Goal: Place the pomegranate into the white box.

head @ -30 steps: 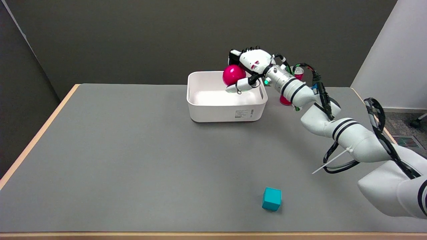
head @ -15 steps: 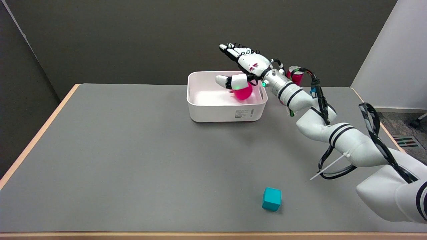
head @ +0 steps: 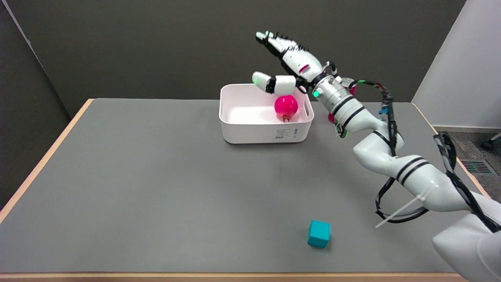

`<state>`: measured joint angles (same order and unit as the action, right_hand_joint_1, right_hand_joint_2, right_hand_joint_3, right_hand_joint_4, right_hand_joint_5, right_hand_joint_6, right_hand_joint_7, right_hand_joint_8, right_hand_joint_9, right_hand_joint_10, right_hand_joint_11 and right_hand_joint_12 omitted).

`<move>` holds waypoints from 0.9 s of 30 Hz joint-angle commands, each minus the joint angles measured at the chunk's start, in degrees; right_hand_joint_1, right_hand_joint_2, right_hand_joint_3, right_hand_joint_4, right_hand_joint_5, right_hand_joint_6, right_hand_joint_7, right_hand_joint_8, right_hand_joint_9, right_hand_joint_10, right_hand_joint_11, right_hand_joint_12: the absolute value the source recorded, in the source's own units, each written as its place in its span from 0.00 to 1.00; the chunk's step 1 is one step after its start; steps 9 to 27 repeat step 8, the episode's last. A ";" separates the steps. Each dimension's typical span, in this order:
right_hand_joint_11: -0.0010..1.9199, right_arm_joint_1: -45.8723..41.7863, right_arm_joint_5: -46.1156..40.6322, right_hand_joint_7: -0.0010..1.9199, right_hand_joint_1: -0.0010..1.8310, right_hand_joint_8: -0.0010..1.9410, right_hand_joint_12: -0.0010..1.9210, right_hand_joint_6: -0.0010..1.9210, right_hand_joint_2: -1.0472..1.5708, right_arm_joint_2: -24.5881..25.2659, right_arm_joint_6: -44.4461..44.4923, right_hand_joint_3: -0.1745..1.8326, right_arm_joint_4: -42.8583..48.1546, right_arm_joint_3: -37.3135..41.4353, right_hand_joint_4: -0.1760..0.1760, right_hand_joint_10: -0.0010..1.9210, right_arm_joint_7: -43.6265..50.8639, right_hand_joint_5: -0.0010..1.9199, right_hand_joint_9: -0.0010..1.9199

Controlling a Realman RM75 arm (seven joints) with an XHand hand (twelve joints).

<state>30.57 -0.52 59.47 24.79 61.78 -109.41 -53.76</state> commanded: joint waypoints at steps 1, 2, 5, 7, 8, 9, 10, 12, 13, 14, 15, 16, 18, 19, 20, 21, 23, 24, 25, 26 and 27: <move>0.00 -23.24 -20.91 0.01 0.04 0.08 0.49 0.08 0.61 -12.30 11.21 0.57 34.91 7.56 0.76 0.19 0.25 0.02 0.00; 0.00 -25.59 -20.91 0.02 0.04 0.08 0.50 0.09 0.60 -12.15 11.80 0.56 36.31 8.36 0.75 0.20 0.25 0.02 0.01; 0.00 -29.22 -20.91 0.03 0.04 0.08 0.52 0.10 0.60 -11.27 15.73 0.56 37.47 9.89 0.74 0.22 0.25 0.03 0.01; 0.00 -29.81 -21.61 0.04 0.05 0.11 0.54 0.13 0.62 -10.94 19.40 0.56 36.39 9.63 0.75 0.25 0.25 0.03 0.02; 0.00 -29.81 -22.74 0.05 0.05 0.12 0.54 0.14 0.62 -10.94 20.90 0.56 35.61 9.07 0.75 0.26 0.25 0.04 0.02; 0.00 -29.81 -22.74 0.05 0.05 0.12 0.54 0.14 0.62 -10.94 20.90 0.56 35.61 9.07 0.75 0.26 0.25 0.04 0.02; 0.00 -29.81 -22.74 0.05 0.05 0.12 0.54 0.14 0.62 -10.94 20.90 0.56 35.61 9.07 0.75 0.26 0.25 0.04 0.02; 0.00 -29.81 -22.74 0.05 0.05 0.12 0.54 0.14 0.62 -10.94 20.90 0.56 35.61 9.07 0.75 0.26 0.25 0.04 0.02; 0.00 -29.81 -22.74 0.05 0.05 0.12 0.54 0.14 0.62 -10.94 20.90 0.56 35.61 9.07 0.75 0.26 0.25 0.04 0.02; 0.00 -29.81 -22.74 0.05 0.05 0.12 0.54 0.14 0.62 -10.94 20.90 0.56 35.61 9.07 0.75 0.26 0.25 0.04 0.02; 0.00 -29.81 -22.74 0.05 0.05 0.12 0.54 0.14 0.62 -10.94 20.90 0.56 35.61 9.07 0.75 0.26 0.25 0.04 0.02; 0.00 -29.81 -22.74 0.05 0.05 0.12 0.54 0.14 0.62 -10.94 20.90 0.56 35.61 9.07 0.75 0.26 0.25 0.04 0.02; 0.00 -29.81 -22.74 0.05 0.05 0.12 0.54 0.14 0.62 -10.94 20.90 0.56 35.61 9.07 0.75 0.26 0.25 0.04 0.02; 0.00 -29.81 -22.74 0.05 0.05 0.12 0.54 0.14 0.62 -10.94 20.90 0.56 35.61 9.07 0.75 0.26 0.25 0.04 0.02; 0.00 -29.81 -22.74 0.05 0.05 0.12 0.54 0.14 0.62 -10.94 20.90 0.56 35.61 9.07 0.75 0.26 0.25 0.04 0.02; 0.00 -29.81 -22.74 0.05 0.05 0.12 0.54 0.14 0.62 -10.94 20.90 0.56 35.61 9.07 0.75 0.26 0.25 0.04 0.02; 0.00 -29.81 -22.74 0.05 0.05 0.12 0.54 0.14 0.62 -10.94 20.90 0.56 35.61 9.07 0.75 0.26 0.25 0.04 0.02; 0.00 -29.81 -22.74 0.05 0.05 0.12 0.54 0.14 0.62 -10.94 20.90 0.56 35.61 9.07 0.75 0.26 0.25 0.04 0.02; 0.00 -29.81 -22.74 0.05 0.05 0.12 0.54 0.14 0.62 -10.94 20.90 0.56 35.61 9.07 0.75 0.26 0.25 0.04 0.02; 0.00 -29.81 -22.74 0.05 0.05 0.12 0.54 0.14 0.62 -10.94 20.90 0.56 35.61 9.07 0.75 0.26 0.25 0.04 0.02; 0.00 -29.81 -22.74 0.05 0.05 0.12 0.54 0.14 0.62 -10.94 20.90 0.56 35.61 9.07 0.75 0.26 0.25 0.04 0.02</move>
